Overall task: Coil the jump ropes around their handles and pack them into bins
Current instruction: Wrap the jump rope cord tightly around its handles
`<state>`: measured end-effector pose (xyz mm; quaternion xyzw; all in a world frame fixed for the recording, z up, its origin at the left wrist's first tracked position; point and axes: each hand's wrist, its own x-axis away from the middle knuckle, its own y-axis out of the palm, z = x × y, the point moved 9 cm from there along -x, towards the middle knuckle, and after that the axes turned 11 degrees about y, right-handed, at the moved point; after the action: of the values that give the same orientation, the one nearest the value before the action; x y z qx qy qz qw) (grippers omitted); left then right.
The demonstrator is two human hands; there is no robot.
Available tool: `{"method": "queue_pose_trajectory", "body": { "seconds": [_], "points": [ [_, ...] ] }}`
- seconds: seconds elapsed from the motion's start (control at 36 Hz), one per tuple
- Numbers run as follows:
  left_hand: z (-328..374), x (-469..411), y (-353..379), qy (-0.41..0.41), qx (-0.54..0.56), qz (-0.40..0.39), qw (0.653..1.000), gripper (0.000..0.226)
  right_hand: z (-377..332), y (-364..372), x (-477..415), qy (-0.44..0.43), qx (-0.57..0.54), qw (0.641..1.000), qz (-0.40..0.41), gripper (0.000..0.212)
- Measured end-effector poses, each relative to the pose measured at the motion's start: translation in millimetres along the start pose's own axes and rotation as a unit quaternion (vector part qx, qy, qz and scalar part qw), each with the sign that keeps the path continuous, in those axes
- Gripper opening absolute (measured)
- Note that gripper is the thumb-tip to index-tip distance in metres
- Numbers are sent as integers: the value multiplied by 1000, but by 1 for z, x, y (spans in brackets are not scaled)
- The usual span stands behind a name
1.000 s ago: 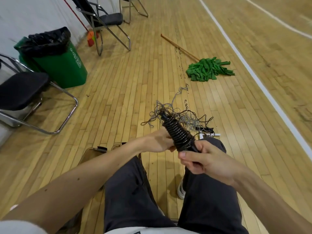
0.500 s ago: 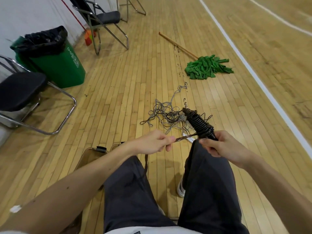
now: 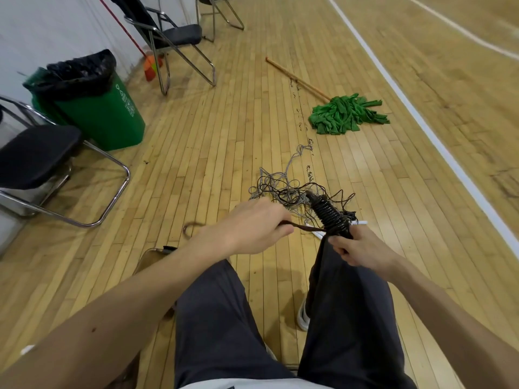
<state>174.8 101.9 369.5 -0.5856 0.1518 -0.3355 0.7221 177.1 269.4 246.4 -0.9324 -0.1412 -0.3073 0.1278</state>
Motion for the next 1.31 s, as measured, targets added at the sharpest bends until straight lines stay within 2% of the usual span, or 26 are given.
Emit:
{"method": "queue_pose_trajectory", "body": {
  "seconds": [0.22,0.39,0.56,0.69,0.78,0.89,0.97,1.19,1.31],
  "points": [
    [41,-11,-38,130,-172,-11,976,35,-4,28,6,26,54,995,-76,14],
    [52,-28,-50,196,-190,-26,962,32,-4,65,28,32,51,981,-184,19],
    [49,-43,-53,198,-154,-41,967,30,-2,89,53,26,17,962,-272,28],
    [36,-48,-49,164,-79,-74,980,31,-9,99,71,13,14,950,-312,36],
    [25,-49,-41,138,29,-95,985,27,-16,104,82,1,20,943,-331,39],
    [2,-41,-26,103,217,-97,966,18,-19,109,95,0,8,930,-367,39],
    [-12,-34,-13,72,297,-85,948,14,-21,112,101,2,-13,921,-388,37],
    [-27,-24,27,9,383,-71,921,10,-28,119,106,12,-71,907,-414,33],
    [-29,-14,47,-13,421,-61,905,16,-35,114,103,4,-136,902,-410,32]
  ]
}}
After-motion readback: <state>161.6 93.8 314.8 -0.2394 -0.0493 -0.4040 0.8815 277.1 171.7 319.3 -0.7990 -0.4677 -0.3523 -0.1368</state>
